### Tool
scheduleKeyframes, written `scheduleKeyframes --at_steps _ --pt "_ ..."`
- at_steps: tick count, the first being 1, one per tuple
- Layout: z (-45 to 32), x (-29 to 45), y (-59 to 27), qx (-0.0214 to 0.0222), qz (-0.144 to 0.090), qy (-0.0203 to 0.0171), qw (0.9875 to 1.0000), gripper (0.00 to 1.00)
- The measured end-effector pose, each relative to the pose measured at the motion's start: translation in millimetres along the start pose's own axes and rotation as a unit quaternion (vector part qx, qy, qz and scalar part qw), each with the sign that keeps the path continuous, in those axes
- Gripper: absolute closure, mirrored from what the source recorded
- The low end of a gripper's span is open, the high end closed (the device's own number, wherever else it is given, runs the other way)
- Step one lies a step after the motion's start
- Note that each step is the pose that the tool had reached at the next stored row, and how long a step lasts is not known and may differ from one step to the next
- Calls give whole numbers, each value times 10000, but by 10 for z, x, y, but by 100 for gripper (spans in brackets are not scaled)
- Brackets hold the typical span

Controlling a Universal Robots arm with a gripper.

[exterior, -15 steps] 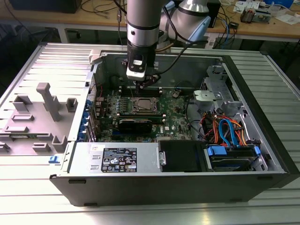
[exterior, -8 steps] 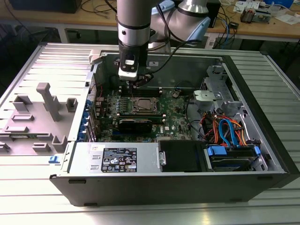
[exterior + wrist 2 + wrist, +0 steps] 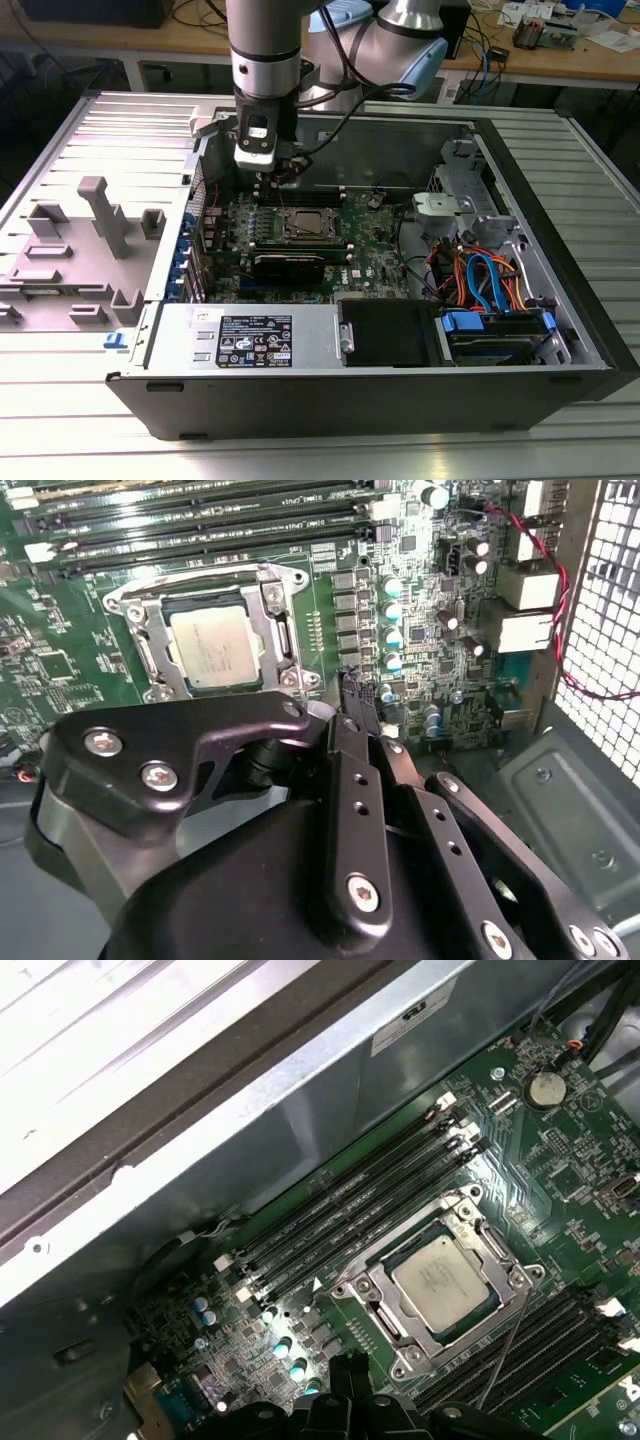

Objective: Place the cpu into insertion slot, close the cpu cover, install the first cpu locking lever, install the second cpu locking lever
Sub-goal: 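Install the first cpu locking lever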

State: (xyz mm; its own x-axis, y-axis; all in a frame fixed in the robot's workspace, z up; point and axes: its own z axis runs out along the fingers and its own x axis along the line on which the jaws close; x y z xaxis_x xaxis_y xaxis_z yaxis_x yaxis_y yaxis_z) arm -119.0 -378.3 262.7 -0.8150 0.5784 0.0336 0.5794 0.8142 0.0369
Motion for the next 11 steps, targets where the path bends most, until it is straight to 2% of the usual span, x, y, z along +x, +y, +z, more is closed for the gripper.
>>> scheduleKeyframes --at_steps 5,8,9,11 --pt "-1 0 -1 9 -394 19 9992 89" --pt "0 0 -1 14 -658 31 9978 89" --pt "2 6 -5 4 -725 15 9974 89" --pt "6 42 -31 -50 -734 -72 9973 89"
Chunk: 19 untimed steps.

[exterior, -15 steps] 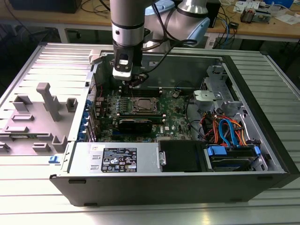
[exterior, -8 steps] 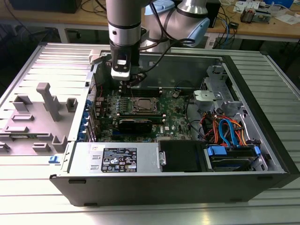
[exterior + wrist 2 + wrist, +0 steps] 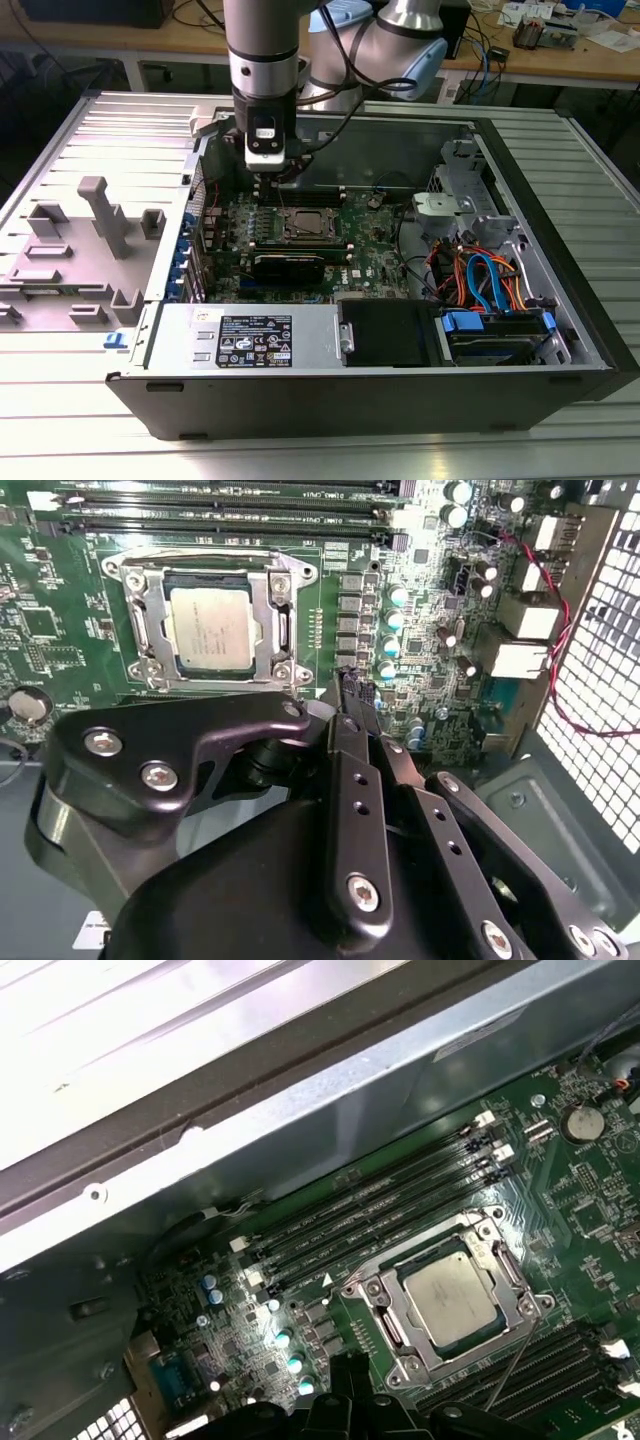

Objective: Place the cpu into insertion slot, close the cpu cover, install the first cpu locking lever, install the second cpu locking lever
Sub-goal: 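Install the first cpu locking lever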

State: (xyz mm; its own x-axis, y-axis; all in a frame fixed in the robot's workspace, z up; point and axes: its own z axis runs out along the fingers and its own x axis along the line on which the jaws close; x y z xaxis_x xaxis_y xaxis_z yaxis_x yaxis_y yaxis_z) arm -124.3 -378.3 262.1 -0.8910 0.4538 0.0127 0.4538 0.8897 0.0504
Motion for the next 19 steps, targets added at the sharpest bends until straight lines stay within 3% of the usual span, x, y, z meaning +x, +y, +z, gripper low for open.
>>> scheduleKeyframes --at_steps 2,7,13,14,17,19 --pt "5 9 -4 -19 -32 -18 10000 89" --pt "6 10 -5 -21 -336 1 9994 89" --pt "8 82 -8 -26 -433 -4 9991 89" --pt "9 84 -5 -24 -638 7 9980 89" --pt "10 86 -5 -20 -917 22 9958 89" --pt "11 85 -4 -18 -1148 35 9934 89"
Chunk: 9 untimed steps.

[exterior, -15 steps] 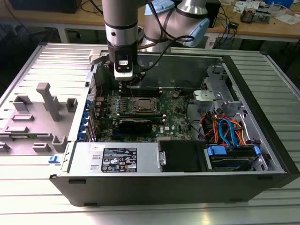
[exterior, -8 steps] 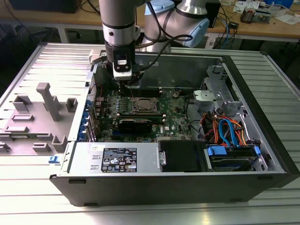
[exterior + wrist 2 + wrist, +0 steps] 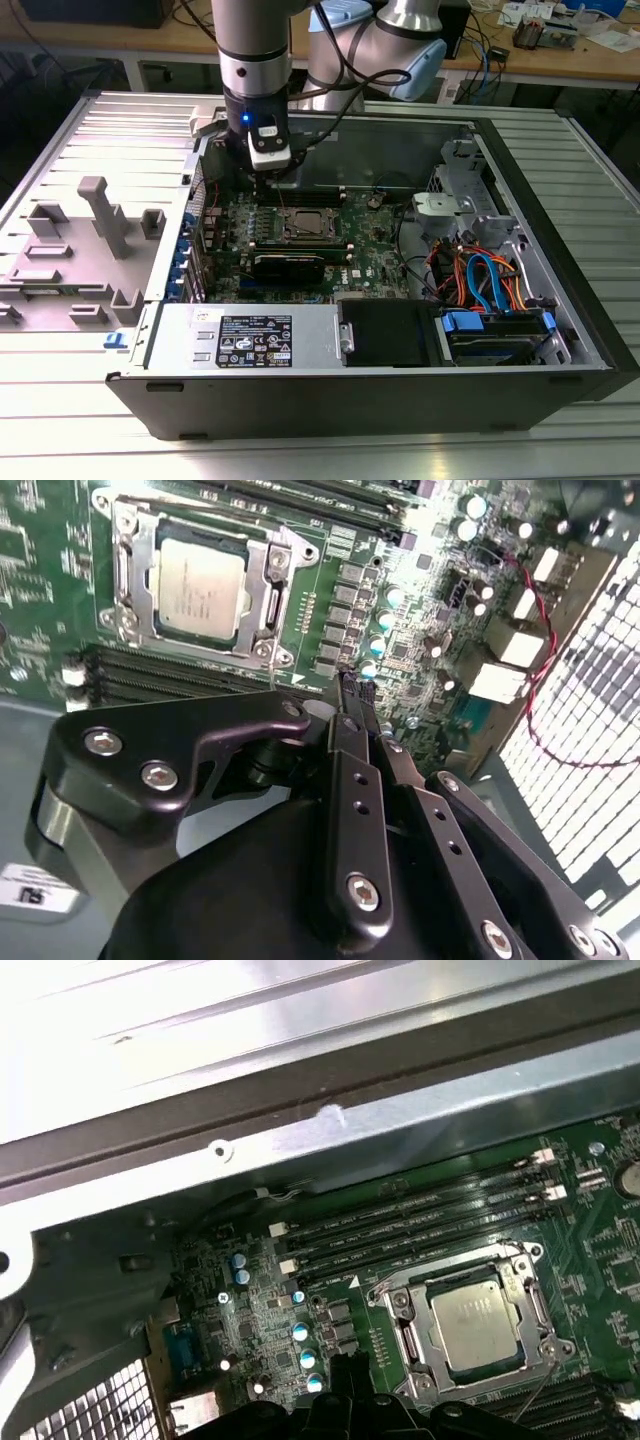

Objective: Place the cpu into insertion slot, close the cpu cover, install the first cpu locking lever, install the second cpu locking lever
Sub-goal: 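Install the first cpu locking lever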

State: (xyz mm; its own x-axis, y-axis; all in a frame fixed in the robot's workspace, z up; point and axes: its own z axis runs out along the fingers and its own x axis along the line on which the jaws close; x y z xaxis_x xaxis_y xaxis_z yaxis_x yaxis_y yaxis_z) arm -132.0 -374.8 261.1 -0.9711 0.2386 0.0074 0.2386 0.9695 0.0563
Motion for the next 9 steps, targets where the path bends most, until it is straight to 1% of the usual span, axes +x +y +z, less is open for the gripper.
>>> scheduleKeyframes --at_steps 1,2,5,7,9 --pt "1 0 0 0 -87 5 10000 89" --pt "3 0 0 1 -242 13 9997 89" --pt "9 0 0 3 -561 31 9984 89" --pt "14 6 24 4 -625 35 9980 89" --pt "16 13 54 4 -634 35 9980 89"
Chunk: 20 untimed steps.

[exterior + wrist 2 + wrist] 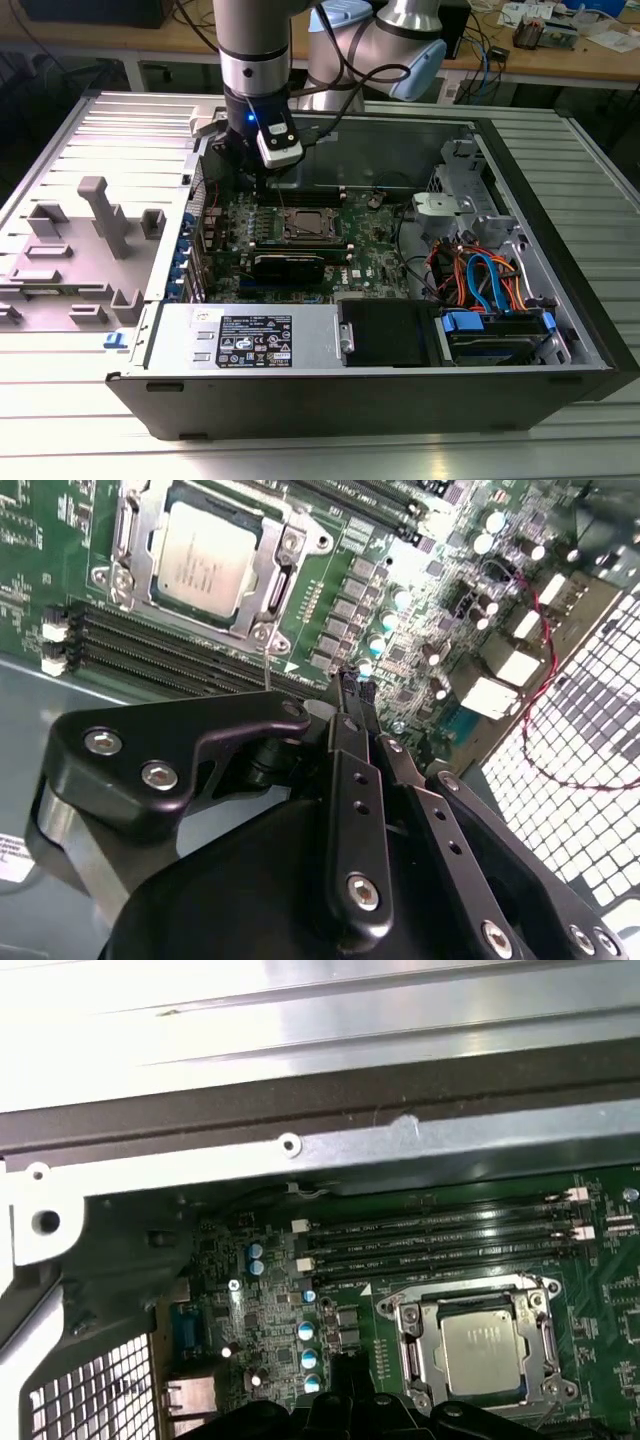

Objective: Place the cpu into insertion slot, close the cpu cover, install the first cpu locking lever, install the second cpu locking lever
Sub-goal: 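Install the first cpu locking lever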

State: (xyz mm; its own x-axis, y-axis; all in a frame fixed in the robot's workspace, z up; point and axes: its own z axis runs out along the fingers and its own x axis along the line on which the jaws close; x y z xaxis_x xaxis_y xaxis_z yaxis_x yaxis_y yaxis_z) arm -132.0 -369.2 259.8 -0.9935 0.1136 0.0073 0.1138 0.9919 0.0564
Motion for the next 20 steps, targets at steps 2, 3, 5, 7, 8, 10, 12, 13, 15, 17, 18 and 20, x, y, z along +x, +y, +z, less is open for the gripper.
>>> scheduleKeyframes --at_steps 2,3,5,7,8,10,12,13,15,17,18,20 --pt "3 5 41 0 -7 0 10000 89" --pt "5 10 84 1 -28 2 10000 89" --pt "7 12 105 0 -49 3 10000 89" --pt "7 12 105 0 -50 3 10000 89" --pt "7 12 105 0 -49 3 10000 89" --pt "7 12 105 0 -50 3 10000 89" --pt "6 12 105 1 -50 3 10000 89" --pt "6 12 105 0 -50 3 10000 89" --pt "6 12 105 0 -51 3 10000 89" --pt "6 12 105 1 -52 3 10000 89" --pt "7 12 105 0 -52 3 10000 89" --pt "7 12 105 0 -53 3 10000 89"
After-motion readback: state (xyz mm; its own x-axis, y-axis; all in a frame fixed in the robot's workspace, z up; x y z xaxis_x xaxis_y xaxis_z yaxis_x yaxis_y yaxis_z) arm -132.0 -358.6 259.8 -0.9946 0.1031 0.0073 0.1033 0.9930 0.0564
